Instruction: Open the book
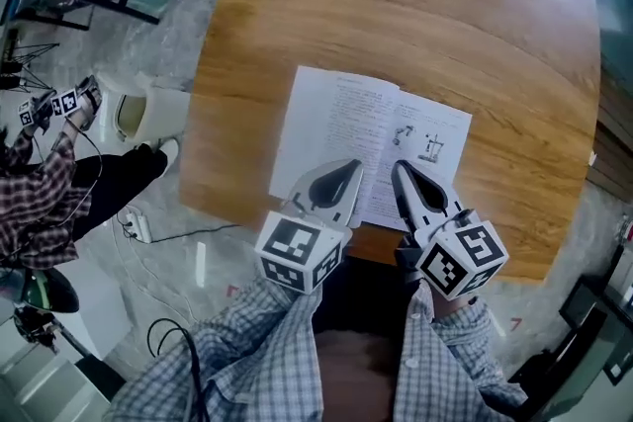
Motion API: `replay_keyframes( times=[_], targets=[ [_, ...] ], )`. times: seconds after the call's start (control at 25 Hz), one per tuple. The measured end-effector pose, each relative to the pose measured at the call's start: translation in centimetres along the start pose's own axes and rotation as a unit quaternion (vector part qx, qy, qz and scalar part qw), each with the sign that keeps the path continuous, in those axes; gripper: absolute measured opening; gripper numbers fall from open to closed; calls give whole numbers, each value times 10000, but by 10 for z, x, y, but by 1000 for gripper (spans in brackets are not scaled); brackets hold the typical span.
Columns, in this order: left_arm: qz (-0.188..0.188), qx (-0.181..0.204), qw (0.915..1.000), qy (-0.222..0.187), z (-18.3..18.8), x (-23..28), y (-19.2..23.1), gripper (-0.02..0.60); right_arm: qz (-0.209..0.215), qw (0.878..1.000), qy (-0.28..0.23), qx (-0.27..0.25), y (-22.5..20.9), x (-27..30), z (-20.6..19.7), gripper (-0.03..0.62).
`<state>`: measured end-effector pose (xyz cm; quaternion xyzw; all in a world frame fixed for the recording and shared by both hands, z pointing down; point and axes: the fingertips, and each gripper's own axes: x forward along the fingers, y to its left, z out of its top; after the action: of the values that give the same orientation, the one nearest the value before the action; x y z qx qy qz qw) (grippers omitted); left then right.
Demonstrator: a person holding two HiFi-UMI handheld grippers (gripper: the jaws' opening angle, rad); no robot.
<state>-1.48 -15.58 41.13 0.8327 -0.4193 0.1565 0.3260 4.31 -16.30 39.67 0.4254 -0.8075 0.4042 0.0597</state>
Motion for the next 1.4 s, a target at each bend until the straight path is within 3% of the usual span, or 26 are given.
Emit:
replay_keyframes(
  times=[0.24, 0.4, 0.52, 0.72, 0.88, 1.16, 1.4],
  targets=[
    [-468, 108, 9988, 77, -10, 34, -50, 8, -595, 9972, -422, 168, -35, -43, 7, 18],
    [-413, 371, 9984, 77, -20, 47, -57, 8, -974, 9934, -590, 130, -48, -56, 6, 18],
    [-214, 491, 9985, 56, -23, 49, -47, 8, -974, 9930, -646, 152, -49, -57, 5, 18],
    [276, 297, 9992, 19, -25, 38, -8, 8, -880, 9942, -610, 140, -48, -56, 1, 18],
    [412, 155, 9990, -14, -28, 35, 9, 8, -877, 9941, -617, 137, -49, -56, 0, 18],
    [194, 188, 9995, -166, -18, 26, -4, 8, -1080, 9906, -837, 66, -46, -66, 6, 18],
    [-159, 313, 9974, -623, 25, 6, -38, 8, -1098, 9836, -1420, -154, -32, -84, 38, 18]
  ],
)
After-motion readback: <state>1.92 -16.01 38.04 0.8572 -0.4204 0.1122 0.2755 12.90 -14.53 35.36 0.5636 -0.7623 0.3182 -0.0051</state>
